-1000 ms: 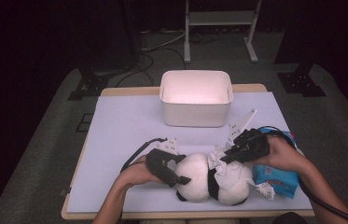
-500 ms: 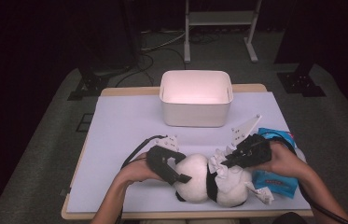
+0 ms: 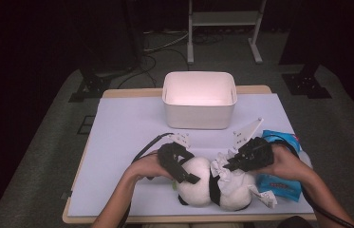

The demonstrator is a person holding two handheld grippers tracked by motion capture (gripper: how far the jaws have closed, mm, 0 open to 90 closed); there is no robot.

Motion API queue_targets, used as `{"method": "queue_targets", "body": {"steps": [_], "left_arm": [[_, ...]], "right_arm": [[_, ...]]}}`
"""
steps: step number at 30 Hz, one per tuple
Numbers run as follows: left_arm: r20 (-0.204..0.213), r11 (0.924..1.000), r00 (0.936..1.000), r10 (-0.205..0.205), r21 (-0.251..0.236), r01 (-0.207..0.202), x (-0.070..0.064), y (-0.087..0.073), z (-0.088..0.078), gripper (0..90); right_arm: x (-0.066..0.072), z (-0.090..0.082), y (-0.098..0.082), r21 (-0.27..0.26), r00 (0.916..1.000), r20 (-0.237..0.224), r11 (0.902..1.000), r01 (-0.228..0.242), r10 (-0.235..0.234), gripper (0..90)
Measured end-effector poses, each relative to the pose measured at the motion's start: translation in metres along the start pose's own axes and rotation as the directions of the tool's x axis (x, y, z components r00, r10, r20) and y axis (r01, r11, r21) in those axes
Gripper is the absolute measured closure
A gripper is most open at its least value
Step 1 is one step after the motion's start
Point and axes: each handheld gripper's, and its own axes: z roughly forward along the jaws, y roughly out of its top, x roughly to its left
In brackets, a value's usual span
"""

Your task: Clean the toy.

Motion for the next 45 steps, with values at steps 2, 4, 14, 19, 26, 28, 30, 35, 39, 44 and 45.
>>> {"method": "queue_targets", "body": {"steps": [2,4,14,19,26,28,30,35,39,44,45], "left_arm": [[0.023,1.0,0.9997,-0.003,0.004,0.003,0.003,0.001,0.003,1.4],[0.045,0.9999,0.9989,-0.011,0.011,0.011,0.007,0.001,0.004,1.4],[0.05,1.0,0.9987,-0.007,0.003,0.007,0.008,0.001,-0.001,26.0],[0.001,0.9997,0.9997,0.024,0.002,-0.024,0.006,0.005,-0.007,31.6],[-0.105,0.9979,0.9924,0.064,-0.002,-0.065,0.007,0.011,-0.025,32.2],[-0.129,0.9969,0.9886,0.078,0.003,-0.078,0.006,0.012,-0.03,32.2],[-0.148,0.9957,0.9847,0.092,0.006,-0.092,0.005,0.012,-0.033,32.2],[-0.17,0.9956,0.981,0.093,0.0,-0.094,0.002,0.008,-0.037,32.1],[-0.169,0.9967,0.9825,0.079,-0.008,-0.081,-0.002,0.003,-0.033,29.7],[-0.157,0.9977,0.9854,0.065,-0.009,-0.068,-0.004,-0.004,-0.032,23.7],[-0.157,0.9979,0.9856,0.063,-0.009,-0.065,-0.005,-0.005,-0.033,22.4]], "right_arm": [[0.0,0.0,0.0,-0.001,1.0,-0.001,1.0,0.001,-0.001,83.5],[-0.001,0.0,-0.001,-0.002,1.0,-0.001,1.0,-0.002,0.002,83.5],[-0.006,-0.001,0.0,-0.009,1.0,0.005,1.0,-0.001,0.001,83.3],[-0.011,-0.005,0.006,-0.013,1.0,0.01,0.9999,0.001,-0.001,83.1],[-0.025,-0.007,0.019,-0.022,0.9998,0.02,0.9997,-0.003,0.003,82.9],[-0.028,-0.008,0.021,-0.027,0.9997,0.023,0.9996,-0.01,0.011,82.9],[-0.03,-0.01,0.023,-0.028,0.9995,0.03,0.9996,-0.01,0.011,82.9],[-0.036,-0.016,0.016,-0.035,0.998,0.046,0.9985,-0.041,0.042,82.9],[-0.034,-0.014,0.01,-0.041,0.9983,0.035,0.9981,-0.045,0.047,82.9],[-0.029,-0.01,0.004,-0.057,0.9989,0.018,0.9975,-0.042,0.043,83.1],[-0.028,-0.01,0.003,-0.06,0.9989,0.014,0.9973,-0.043,0.044,83.1]]}}
